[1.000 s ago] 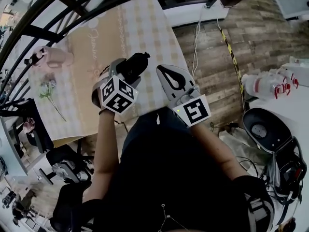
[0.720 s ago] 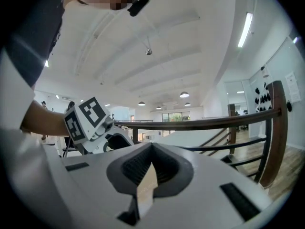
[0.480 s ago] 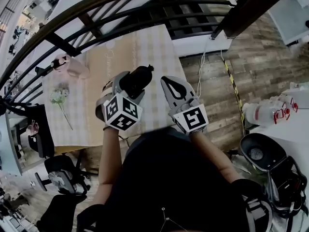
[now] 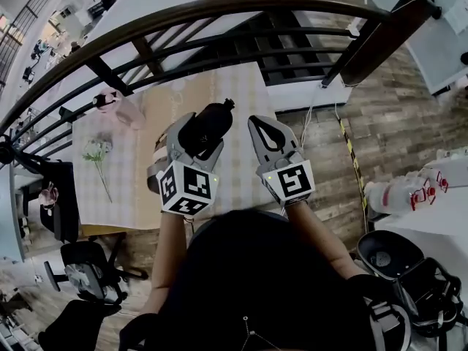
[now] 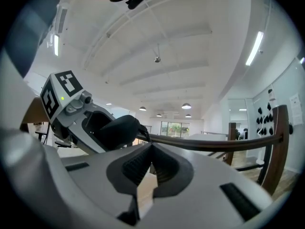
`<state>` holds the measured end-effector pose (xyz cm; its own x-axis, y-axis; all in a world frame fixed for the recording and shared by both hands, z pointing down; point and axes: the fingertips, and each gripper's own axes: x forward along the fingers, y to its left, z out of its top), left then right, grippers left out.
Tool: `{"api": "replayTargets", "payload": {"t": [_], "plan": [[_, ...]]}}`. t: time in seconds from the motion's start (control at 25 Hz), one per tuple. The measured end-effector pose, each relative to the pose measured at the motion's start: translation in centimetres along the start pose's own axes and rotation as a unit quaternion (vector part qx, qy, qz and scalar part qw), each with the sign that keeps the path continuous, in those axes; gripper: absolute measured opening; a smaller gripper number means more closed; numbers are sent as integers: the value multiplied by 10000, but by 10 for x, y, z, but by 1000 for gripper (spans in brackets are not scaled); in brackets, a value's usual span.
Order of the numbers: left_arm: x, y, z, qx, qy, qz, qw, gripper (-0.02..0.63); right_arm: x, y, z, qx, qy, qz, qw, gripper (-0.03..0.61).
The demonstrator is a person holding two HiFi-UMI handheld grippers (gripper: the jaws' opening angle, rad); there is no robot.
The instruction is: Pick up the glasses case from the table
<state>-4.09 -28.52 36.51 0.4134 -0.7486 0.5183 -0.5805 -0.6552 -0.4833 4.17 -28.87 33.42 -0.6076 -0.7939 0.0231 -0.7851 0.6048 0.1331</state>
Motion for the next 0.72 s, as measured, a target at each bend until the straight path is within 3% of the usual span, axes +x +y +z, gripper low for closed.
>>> {"api": "replayTargets", "payload": {"t": [0.2,0.36,0.56,0.72], "plan": [[-21,20,19,-318,-504,561,9966,356,2,-7,27,-320,-301,-62,9990,8],[-37,38,29,-779,-962,1010,9872,356,6,-6,49,-475,-532,-64,9974,8],[-58,60,44,-1203,-1590,1541,9677,356,9,-6,68,-590,-678,-39,9959,8],[-74,75,45,-1767,-2039,1871,9446,356,11,-7,80,-542,-783,-54,9954,8]]}}
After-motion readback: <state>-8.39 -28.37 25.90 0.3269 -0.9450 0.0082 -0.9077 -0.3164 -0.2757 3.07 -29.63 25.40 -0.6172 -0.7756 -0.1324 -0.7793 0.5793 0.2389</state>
